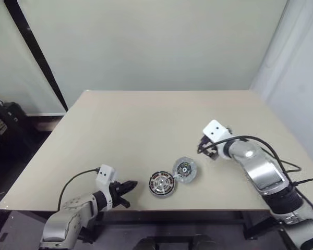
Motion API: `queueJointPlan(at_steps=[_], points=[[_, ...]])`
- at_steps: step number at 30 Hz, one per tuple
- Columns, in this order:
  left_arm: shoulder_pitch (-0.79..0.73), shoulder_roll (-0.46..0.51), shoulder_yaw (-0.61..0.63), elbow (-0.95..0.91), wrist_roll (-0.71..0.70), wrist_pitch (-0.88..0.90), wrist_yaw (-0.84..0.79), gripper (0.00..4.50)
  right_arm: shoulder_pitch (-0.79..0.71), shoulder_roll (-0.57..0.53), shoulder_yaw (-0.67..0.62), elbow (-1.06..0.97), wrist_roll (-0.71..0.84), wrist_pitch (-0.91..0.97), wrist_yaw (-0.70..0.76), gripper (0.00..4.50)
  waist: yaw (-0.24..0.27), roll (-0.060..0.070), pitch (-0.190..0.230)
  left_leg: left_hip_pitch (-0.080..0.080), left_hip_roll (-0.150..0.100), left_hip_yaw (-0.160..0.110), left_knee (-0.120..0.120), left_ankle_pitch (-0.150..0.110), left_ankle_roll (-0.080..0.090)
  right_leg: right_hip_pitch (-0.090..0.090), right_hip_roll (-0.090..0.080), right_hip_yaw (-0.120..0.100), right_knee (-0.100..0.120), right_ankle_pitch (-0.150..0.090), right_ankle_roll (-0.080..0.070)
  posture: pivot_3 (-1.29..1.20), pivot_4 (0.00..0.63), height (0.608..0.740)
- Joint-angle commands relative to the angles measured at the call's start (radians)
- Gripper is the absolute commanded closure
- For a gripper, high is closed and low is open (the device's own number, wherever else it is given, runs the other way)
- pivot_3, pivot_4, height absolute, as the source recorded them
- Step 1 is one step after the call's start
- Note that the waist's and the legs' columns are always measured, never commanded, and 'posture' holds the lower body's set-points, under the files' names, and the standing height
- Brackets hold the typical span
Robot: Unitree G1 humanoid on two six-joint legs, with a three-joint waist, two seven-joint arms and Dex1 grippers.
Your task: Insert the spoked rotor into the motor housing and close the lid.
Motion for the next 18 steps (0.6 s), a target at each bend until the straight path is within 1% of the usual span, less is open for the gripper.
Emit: queueJointPlan(at_steps=[1,4,10,16,18], points=[[-0.014,0.009,0.014,-0.041,-0.007,-0.018,-0.007,4.50,0.016,-0.025,0.043,0.060,-0.060,-0.088,0.022,0.01,0.000,0.000,0.000,0.000,0.000,0.000,0.000,0.000,0.001,0.000,0.000,0.000,0.000,0.000,0.000,0.00,0.000,0.740],[-0.014,0.011,0.014,-0.048,-0.007,-0.014,-0.003,4.50,0.054,0.011,0.055,0.080,-0.055,-0.113,0.036,0.01,0.000,0.000,0.000,0.000,0.000,0.000,-0.001,-0.001,0.001,0.000,0.001,0.001,0.000,0.000,0.000,0.00,0.000,0.740],[-0.006,0.015,0.019,-0.071,-0.011,0.002,0.006,4.50,0.101,0.155,0.022,0.013,0.013,-0.072,0.052,0.01,0.000,0.000,0.000,0.001,0.000,0.000,0.000,-0.001,0.002,0.001,0.001,0.001,0.000,0.000,0.000,0.00,0.000,0.740],[-0.002,0.022,0.022,-0.089,-0.014,0.017,0.015,4.50,0.120,0.268,0.010,-0.059,0.053,0.012,0.038,0.01,0.001,0.000,0.000,0.001,0.000,-0.001,0.002,-0.001,0.002,0.003,0.001,0.000,0.000,0.000,0.000,0.00,0.000,0.740],[-0.001,0.021,0.024,-0.094,-0.012,0.017,0.020,4.50,0.135,0.324,0.008,-0.092,0.065,0.061,0.010,0.01,0.000,0.000,0.000,0.001,0.000,-0.001,0.002,-0.001,0.002,0.003,0.001,0.001,0.001,0.000,0.000,0.00,0.000,0.740]])
